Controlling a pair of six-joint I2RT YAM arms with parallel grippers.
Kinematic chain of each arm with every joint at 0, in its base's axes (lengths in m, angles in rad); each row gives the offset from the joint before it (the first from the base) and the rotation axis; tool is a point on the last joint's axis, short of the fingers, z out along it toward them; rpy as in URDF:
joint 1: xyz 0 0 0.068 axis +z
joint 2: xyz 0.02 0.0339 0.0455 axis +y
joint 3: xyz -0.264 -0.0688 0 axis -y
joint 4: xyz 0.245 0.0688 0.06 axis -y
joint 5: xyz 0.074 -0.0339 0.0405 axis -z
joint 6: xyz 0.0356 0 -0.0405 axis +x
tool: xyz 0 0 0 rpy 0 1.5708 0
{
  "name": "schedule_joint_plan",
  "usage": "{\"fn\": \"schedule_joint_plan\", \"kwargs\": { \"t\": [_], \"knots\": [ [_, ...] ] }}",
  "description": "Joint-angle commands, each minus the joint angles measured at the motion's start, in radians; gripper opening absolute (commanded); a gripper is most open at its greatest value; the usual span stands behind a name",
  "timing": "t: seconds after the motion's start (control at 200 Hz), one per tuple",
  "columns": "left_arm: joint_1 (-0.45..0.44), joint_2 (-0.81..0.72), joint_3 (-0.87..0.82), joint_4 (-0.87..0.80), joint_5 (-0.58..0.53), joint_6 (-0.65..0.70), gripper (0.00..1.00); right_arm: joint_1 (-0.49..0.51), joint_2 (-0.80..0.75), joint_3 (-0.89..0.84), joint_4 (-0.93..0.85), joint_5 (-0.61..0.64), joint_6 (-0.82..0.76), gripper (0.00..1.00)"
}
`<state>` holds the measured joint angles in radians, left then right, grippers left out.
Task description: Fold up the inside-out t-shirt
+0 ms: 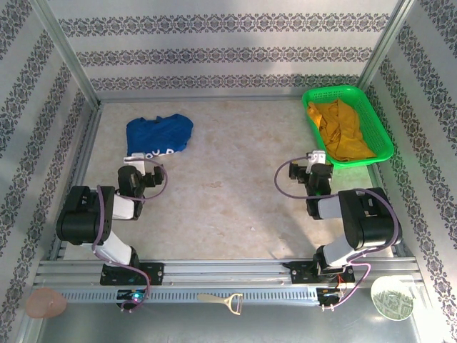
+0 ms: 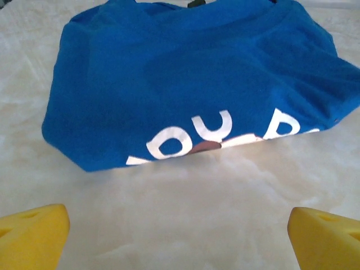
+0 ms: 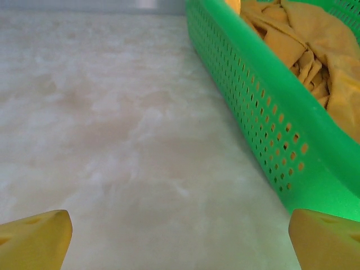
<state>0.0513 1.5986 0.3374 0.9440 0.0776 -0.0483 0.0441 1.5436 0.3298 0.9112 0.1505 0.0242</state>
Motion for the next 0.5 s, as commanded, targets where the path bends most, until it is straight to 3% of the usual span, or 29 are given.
{"fn": "schedule_joint_plan", "kwargs": {
  "t": [0.0,0.495],
  "knots": [
    [-0.016,0.0,0.045,0.02,-0.008,0.027,0.99,-0.027,-0.007,0.048,0.037,-0.066,0.023,0.98],
    [-0.026,-0.002,0.048,0.012,-0.037,0.03,0.99,-0.03,-0.006,0.054,0.026,-0.104,0.015,0.98]
  ]
}}
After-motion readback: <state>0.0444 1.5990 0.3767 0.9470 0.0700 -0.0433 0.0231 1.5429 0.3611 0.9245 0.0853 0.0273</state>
